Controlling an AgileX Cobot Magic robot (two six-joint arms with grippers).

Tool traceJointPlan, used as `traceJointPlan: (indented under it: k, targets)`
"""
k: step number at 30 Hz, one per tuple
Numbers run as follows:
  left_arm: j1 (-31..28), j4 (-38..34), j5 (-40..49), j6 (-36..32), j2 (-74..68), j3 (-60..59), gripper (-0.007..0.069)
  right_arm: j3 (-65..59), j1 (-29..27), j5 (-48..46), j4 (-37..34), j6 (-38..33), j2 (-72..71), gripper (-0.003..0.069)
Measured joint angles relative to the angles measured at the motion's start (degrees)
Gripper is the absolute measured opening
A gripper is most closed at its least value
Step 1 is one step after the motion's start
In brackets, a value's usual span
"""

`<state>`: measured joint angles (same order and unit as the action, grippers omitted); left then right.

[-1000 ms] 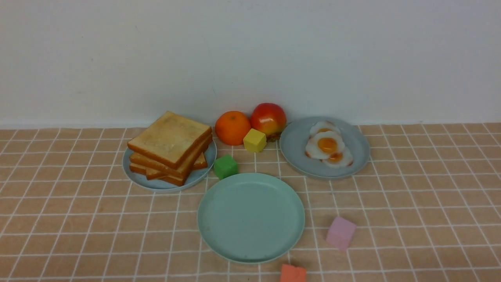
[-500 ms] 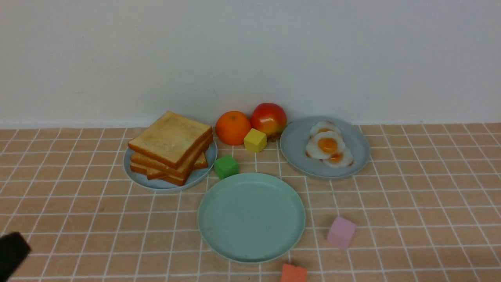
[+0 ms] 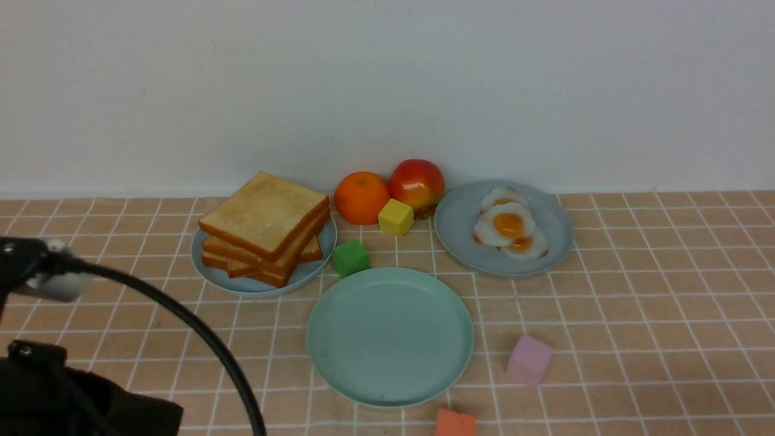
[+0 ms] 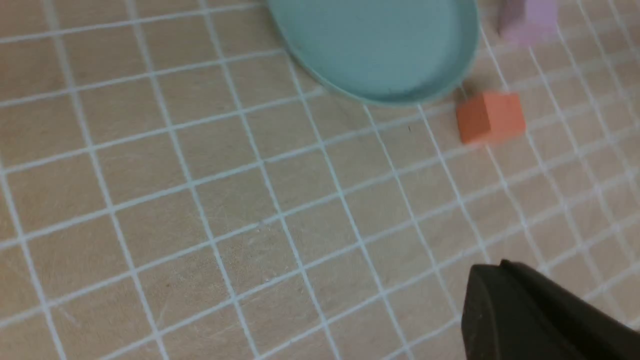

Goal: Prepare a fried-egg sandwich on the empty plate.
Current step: Use the left arm to grab a slice of bread

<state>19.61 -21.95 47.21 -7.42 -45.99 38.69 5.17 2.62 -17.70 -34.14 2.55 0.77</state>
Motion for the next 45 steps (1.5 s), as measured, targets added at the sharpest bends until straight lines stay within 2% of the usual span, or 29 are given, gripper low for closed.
traceJointPlan:
  k: [2, 4, 5, 7, 10, 11, 12, 16, 20, 24, 25, 30, 35, 45]
  targets:
    - [5.1, 5.88, -3.4, 2.77, -4.18, 2.09, -0.0013, 9.2, 0.0, -10.8, 1.0, -2.23, 5.18, 0.0239]
    - [6.64, 8.6, -5.84, 4.41, -8.19, 4.75, -0.0013, 15.2, 0.0, -18.94, 2.79, -4.54, 10.06, 0.0239]
    - [7.16, 10.61, -7.12, 5.19, -12.41, 7.9, -0.0013, 22.21, 0.0, -26.62, 4.65, -6.6, 14.85, 0.0239]
    - [7.37, 14.94, -7.52, 5.86, -19.14, 13.04, -0.0013, 29.41, 0.0, -35.98, 7.39, -9.0, 21.04, 0.0239]
    - [7.37, 21.95, -7.4, 7.42, -28.48, 20.02, -0.0013, 37.69, 0.06, -45.51, 10.4, -11.52, 29.02, 0.0239]
    - [7.37, 22.45, -7.34, 7.42, -29.95, 21.1, -0.0013, 38.12, 0.13, -45.9, 10.69, -11.6, 29.47, 0.0239]
    - [7.24, 26.43, -7.2, 8.95, -35.89, 25.48, -0.0013, 40.92, 0.64, -47.75, 11.37, -11.88, 32.68, 0.0239]
    - [5.47, 28.94, -5.93, 9.97, -46.99, 34.42, -0.0013, 42.28, 1.7, -47.89, 11.34, -12.28, 35.16, 0.0239]
    - [1.6, 29.6, 0.54, 8.7, -61.06, 48.15, -0.0001, 42.27, 2.04, -48.64, 11.48, -12.47, 35.36, 0.0239]
    - [-0.1, 29.81, 6.37, 6.73, -67.45, 55.83, 0.0059, 42.34, 2.04, -49.13, 11.96, -12.47, 35.36, 0.0239]
    - [-0.28, 29.81, 7.93, 6.35, -68.94, 58.04, 0.0103, 42.34, 2.04, -49.13, 12.1, -12.47, 35.36, 0.0239]
    - [-0.28, 29.59, 5.83, 2.95, -69.54, 59.65, 0.0253, 42.34, 2.04, -47.99, 12.31, -12.47, 35.36, 0.0239]
    - [-0.28, 30.85, 2.54, 0.65, -71.53, 59.88, 0.0353, 42.34, 2.04, -47.53, 12.31, -12.47, 35.36, 0.0239]
    - [-0.17, 32.17, 1.3, 0.45, -75.3, 60.09, 0.0375, 42.34, 2.04, -47.08, 12.48, -12.47, 35.36, 0.0239]
